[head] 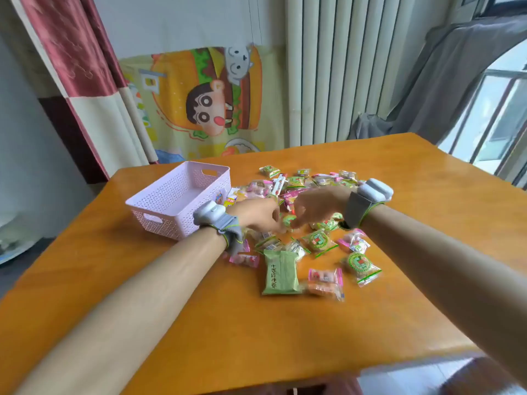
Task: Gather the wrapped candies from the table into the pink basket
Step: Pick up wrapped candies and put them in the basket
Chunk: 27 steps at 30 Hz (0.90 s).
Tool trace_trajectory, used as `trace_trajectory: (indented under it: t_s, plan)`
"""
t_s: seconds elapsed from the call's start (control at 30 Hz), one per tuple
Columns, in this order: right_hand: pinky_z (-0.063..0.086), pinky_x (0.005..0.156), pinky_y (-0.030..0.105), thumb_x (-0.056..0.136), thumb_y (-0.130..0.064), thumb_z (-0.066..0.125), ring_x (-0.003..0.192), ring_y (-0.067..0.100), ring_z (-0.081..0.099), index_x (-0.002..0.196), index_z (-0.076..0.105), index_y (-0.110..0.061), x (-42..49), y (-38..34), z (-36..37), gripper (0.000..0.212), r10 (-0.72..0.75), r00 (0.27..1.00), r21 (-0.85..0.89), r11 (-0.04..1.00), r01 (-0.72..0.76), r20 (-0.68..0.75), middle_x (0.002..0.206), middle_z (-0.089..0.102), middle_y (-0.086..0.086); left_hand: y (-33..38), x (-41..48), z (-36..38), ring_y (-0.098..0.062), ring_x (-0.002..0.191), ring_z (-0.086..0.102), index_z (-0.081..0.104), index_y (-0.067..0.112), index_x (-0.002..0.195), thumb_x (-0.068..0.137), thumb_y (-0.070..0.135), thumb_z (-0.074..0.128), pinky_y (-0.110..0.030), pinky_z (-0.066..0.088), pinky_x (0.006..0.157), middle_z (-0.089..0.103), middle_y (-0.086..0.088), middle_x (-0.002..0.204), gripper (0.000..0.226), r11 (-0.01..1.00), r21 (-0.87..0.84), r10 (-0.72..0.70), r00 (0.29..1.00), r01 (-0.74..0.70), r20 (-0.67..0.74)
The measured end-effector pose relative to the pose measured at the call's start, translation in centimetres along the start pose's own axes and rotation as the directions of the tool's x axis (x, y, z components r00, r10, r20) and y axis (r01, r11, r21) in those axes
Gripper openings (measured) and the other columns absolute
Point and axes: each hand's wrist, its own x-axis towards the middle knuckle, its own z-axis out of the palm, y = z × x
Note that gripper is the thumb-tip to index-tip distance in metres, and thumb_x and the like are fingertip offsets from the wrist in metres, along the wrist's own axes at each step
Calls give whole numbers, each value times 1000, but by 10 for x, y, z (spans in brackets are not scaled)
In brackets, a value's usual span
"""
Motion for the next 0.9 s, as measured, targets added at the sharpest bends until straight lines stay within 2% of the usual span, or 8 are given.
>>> trace_trajectory:
  t_s: [0.13,0.2,0.27,0.43,0.6,0.7,0.8,0.9]
  plan:
    - [50,79,33,86,-54,69,94,21,61,125,62,-17,-24,-12,14,55,-56,998,-10,998,56,-9,101,64,-6,8,-34,18,-16,87,68,67,25,104,66,78,70,-34,56,77,71,1,99,65,997,-75,14,998,-9,59]
    - [44,74,29,83,-47,75,94,18,55,132,56,-19,-28,-18,20,60,-97,995,17,995,97,6,100,60,-8,9,-46,28,-13,69,68,62,27,107,54,83,73,-29,56,61,70,1,91,78,993,-121,9,995,3,100]
    - [49,86,33,80,-41,80,105,22,59,135,53,-20,-29,-20,25,65,-113,993,47,993,111,35,118,63,1,9,-54,38,-7,59,59,56,28,108,49,81,76,-22,43,48,64,6,87,82,996,-87,17,996,-10,85]
    - [48,88,35,78,-30,83,110,26,60,137,51,-18,-27,-27,40,68,-148,989,65,987,148,-12,133,58,6,3,-54,58,-21,102,53,48,26,123,52,75,81,-35,42,75,58,0,120,92,998,-51,21,1000,-20,20]
    - [40,71,28,76,-30,84,99,24,58,135,48,-17,-17,-29,56,71,-160,986,51,985,162,-38,117,62,3,-16,-51,57,-26,132,49,42,21,146,58,67,84,-35,42,98,50,-4,147,108,996,-84,31,997,-37,-74]
    - [37,56,25,78,-22,79,88,21,54,123,51,-17,-7,-29,60,53,-166,985,61,984,169,-53,100,56,-1,-29,-53,49,-19,104,66,46,23,144,61,63,84,-30,47,86,59,-3,134,101,993,-118,11,996,-22,-92]
    - [41,56,27,77,-20,74,79,19,52,108,52,-17,1,-26,56,38,-120,986,89,987,130,-112,102,49,1,-40,-54,39,-18,56,68,52,18,131,63,55,87,-39,58,66,68,4,79,84,984,-176,-19,998,9,-55]
    - [40,58,27,74,-24,77,75,14,45,101,47,-19,9,-26,53,40,-127,979,99,985,144,-160,95,44,-2,-50,-53,28,-25,72,74,45,17,136,66,53,86,-40,59,75,75,-2,74,88,982,-184,-31,998,39,48]
